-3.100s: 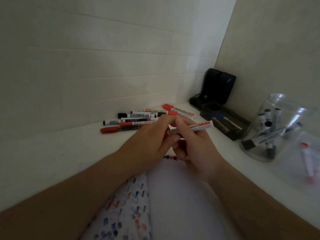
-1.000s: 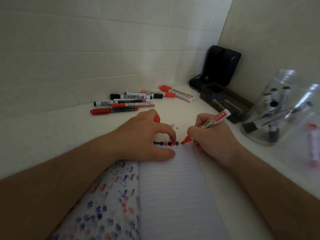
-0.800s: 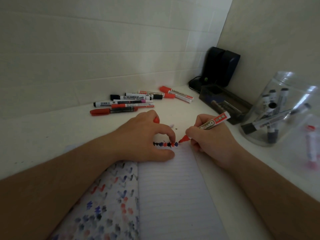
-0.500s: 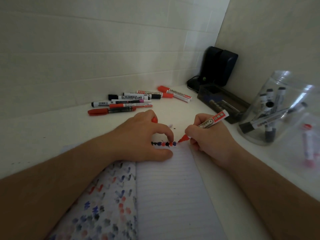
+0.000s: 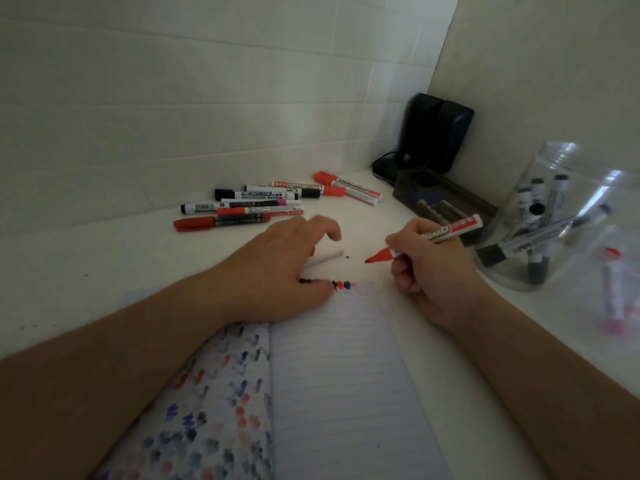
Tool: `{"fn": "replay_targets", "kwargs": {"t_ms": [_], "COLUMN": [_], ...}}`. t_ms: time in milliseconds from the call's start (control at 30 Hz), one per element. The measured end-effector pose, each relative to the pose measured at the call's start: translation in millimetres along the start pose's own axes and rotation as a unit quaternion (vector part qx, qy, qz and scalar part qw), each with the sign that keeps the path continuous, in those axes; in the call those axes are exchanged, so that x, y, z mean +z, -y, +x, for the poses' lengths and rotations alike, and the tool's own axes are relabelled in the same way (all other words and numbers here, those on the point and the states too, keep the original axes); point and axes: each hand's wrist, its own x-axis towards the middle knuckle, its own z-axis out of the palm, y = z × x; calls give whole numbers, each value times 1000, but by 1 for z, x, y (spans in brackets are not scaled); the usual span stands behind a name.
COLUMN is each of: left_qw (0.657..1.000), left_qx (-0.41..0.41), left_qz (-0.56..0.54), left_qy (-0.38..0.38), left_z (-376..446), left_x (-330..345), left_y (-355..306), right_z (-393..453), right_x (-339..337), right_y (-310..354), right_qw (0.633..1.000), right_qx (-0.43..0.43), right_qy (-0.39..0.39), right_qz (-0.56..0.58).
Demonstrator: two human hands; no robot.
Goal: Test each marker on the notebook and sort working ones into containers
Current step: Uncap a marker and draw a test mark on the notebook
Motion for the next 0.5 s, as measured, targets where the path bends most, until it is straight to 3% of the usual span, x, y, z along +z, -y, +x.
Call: {"fn": "replay_targets", "kwargs": {"t_ms": [200, 500], "left_qw": [994, 992], "left_qx": [-18, -8], "left_qz": [-82, -101], "left_qy": [-74, -79], "left_z": [4, 4], "left_x": [3, 1], "left_y": [3, 2], "right_z": [-2, 2], "right_x": [-11, -21], "right_y": [-1, -4], "right_qw": [991, 973], "right_qx": [-32, -16], "right_qy": [87, 185], "right_qz": [93, 136]}}
